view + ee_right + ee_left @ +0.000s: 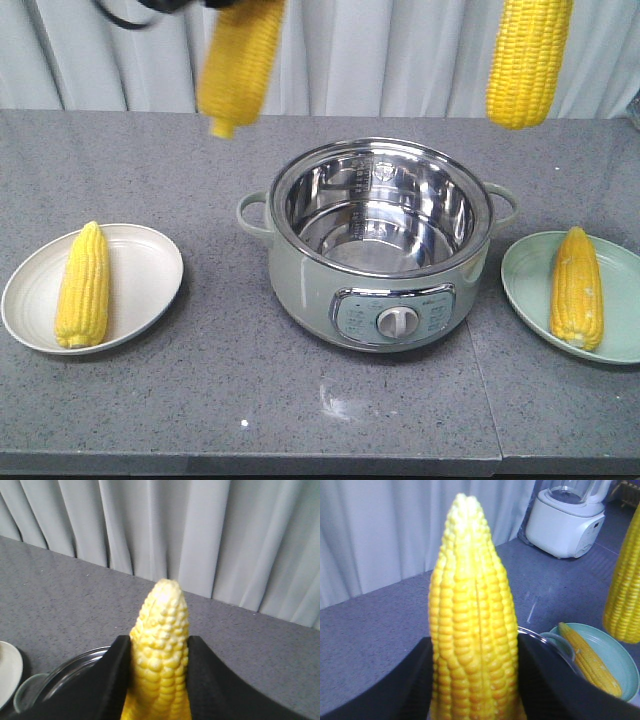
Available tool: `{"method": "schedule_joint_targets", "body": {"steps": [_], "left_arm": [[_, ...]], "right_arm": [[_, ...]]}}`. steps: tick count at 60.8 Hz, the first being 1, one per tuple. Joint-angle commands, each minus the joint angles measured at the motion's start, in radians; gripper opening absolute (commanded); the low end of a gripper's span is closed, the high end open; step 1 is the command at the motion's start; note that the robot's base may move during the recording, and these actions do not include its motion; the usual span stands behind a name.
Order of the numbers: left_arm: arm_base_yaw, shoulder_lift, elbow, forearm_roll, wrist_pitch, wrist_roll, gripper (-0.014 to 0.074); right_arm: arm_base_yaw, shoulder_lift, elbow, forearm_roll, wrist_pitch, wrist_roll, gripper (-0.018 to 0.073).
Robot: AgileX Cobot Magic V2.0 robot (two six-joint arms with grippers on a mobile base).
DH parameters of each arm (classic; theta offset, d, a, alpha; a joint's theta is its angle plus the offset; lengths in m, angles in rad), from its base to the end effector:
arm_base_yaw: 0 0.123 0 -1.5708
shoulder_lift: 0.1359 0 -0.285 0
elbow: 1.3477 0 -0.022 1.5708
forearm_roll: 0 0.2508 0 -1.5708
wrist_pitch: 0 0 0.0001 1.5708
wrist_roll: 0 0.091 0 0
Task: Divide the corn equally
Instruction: 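Lift the last corn cob out of the pot with the left gripper, then drive the base away from the pot while holding both cobs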
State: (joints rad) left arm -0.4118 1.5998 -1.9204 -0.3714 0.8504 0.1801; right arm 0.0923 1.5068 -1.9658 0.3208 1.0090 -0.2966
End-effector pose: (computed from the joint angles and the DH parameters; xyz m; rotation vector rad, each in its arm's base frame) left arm 0.3095 -0.1623 0.4890 0.5191 1.9408 -0.5848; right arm 0.2992 0.0521 0.5190 -0.3839 1.9645 0.2525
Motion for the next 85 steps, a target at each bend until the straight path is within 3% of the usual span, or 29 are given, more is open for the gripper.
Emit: {"method": "schedule_joint_targets", "body": {"steps": [1, 10, 34, 85], "left_arm": [[0.010, -0.072, -0.030, 0.059, -0.019, -0.046, -0.0008], [0.010, -0.068, -0.030, 0.121, 0.031, -0.051, -0.0007], [0.010, -0.052, -0.030, 0.118, 0.106, -0.050, -0.0007], [0.010, -0.052, -0.030, 0.118, 0.106, -0.050, -0.0006]], "right_arm": [[-0.003, -0.035, -0.030, 0.082, -0.050, -0.014, -0.0005], [-0.003, -0.035, -0.030, 0.102, -0.052, -0.015, -0.0005], [-0.003, -0.035, -0.030, 0.097, -0.005, -0.012, -0.0005], [-0.003, -0.035, -0.030, 0.097, -0.004, -0.012, -0.0005]]}}
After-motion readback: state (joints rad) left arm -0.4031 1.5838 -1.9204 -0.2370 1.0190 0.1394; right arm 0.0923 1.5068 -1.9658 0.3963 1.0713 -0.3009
